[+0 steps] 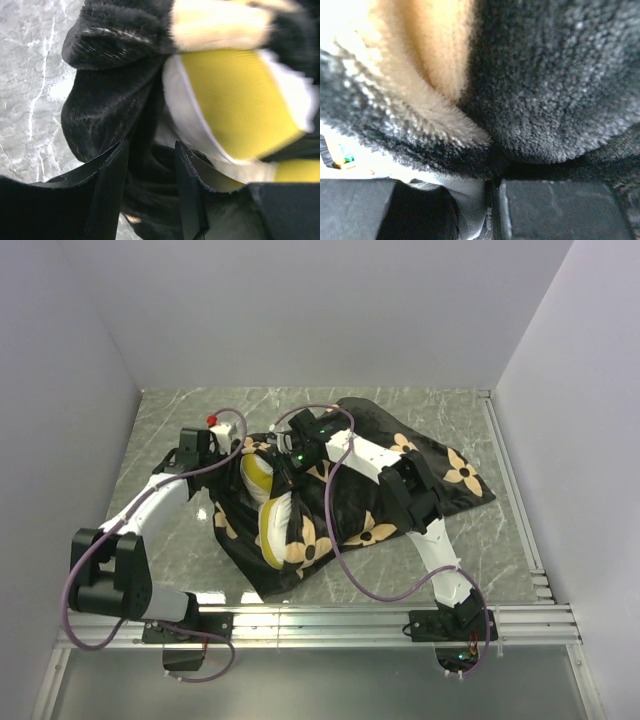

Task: Put the pillow into the pillowcase

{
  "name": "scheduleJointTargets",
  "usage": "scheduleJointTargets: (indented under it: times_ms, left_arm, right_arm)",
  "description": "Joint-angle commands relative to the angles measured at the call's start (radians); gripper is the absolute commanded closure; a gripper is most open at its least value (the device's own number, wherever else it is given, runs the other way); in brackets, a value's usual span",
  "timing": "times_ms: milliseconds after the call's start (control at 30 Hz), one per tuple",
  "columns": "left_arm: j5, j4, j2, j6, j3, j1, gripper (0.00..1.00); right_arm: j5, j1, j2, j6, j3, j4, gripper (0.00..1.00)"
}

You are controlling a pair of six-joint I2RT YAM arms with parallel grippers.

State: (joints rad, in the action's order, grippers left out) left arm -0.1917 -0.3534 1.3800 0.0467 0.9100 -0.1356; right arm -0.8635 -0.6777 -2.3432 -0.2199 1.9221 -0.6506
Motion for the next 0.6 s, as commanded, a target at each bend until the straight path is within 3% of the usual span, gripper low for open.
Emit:
scheduleJointTargets:
  times_ms: [0,367,467,500,567]
  left_arm:
    - [0.077,0.076,0.036,-0.075,-0.023,-0.021,0.53]
    - [0.169,0.205,0.223,-0.068,-0.01,-0.035,0.39]
    - [0.236,0.212,0.278,-0.059,0.03,-0.035,0.48]
    - [0.256,0.211,0.289,-0.061,0.046,-0.035,0.61]
    - [0.291,0.209,0.297,-0.057,0.056,-0.018,0.77]
  right_arm:
    - [0.031,0.017,-0.03,0.002,-0.044,-0.093,1.0]
    - [0.021,0.02,-0.024,0.01,-0.06,-0.098,1.0]
    - [0.017,0.021,-0.019,0.019,-0.071,-0.101,1.0]
    - [0.018,0.021,-0.019,0.024,-0.075,-0.109,1.0]
    - [0.021,0.02,-0.015,0.033,-0.092,-0.109,1.0]
